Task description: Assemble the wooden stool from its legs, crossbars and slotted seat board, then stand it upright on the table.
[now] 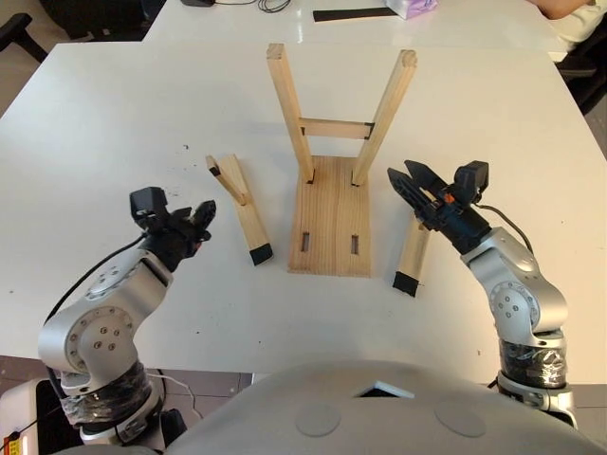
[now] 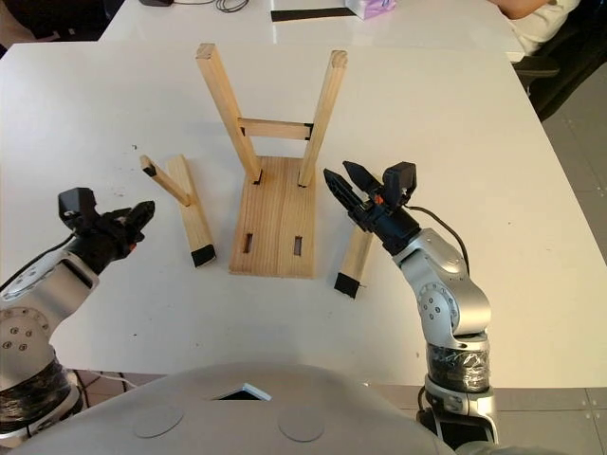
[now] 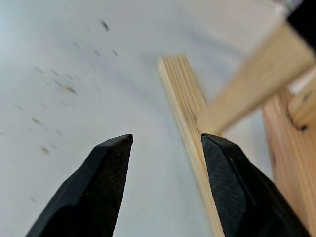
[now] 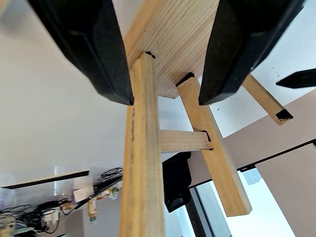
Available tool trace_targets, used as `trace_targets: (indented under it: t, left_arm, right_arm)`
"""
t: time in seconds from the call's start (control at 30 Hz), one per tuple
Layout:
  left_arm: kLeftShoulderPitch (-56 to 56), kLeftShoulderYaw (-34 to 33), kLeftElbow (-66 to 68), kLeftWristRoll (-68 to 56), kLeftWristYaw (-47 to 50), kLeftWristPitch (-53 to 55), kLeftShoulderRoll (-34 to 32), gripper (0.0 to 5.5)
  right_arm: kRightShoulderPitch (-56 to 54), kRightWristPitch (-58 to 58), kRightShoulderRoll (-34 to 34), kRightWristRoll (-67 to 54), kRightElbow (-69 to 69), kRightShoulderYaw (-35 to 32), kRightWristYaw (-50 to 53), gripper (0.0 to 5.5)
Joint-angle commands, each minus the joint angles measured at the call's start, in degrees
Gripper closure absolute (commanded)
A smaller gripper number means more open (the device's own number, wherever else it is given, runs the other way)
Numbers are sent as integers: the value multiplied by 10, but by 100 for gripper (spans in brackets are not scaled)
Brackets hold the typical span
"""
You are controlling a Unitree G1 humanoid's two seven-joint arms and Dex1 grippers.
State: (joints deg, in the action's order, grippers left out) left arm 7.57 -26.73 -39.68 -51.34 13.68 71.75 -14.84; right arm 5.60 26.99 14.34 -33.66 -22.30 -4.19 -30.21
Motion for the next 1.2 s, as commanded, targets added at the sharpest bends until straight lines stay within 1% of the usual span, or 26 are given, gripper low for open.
trace_targets:
  t: [0.03,0.1,0.23,0.27,0.4,0.5,0.6,0.7,0.83,0.97,1.07,1.13,1.2]
  left_arm:
    - [-25,23,-44,0,82,61,79,239]
    - [-22,25,-71,15,119,84,119,212]
    - [-40,32,-107,43,153,123,159,149]
    - [-47,34,-113,54,159,136,167,144]
    - [-85,57,-105,106,165,172,188,144]
    - [-116,89,-70,140,161,171,215,144]
    - [-126,113,-35,182,158,166,217,144]
    - [-138,127,-14,220,157,174,220,144]
    - [-154,131,16,264,153,184,242,144]
    - [-165,148,29,286,132,203,243,144]
    - [-162,163,34,290,110,207,227,144]
    - [-147,172,32,291,94,207,201,144]
    - [-122,177,22,291,71,207,154,144]
  right_arm:
    - [-12,28,12,-12,-14,15,-3,309]
    - [-17,44,23,-19,-20,20,-10,309]
    - [-25,67,40,-28,-21,22,-19,309]
    - [-28,72,43,-30,-21,24,-20,309]
    - [-43,85,46,-33,-18,34,-23,309]
    - [-56,88,40,-31,-8,42,-24,309]
    - [-74,86,31,-27,5,55,-23,309]
    - [-85,80,22,-24,15,61,-21,309]
    - [-85,74,9,-20,23,65,-15,309]
    - [-76,71,-1,-19,18,74,-11,309]
    - [-68,66,-9,-16,16,77,-6,309]
    - [-64,62,-12,-16,16,76,-2,309]
    - [-60,58,-15,-16,16,74,2,309]
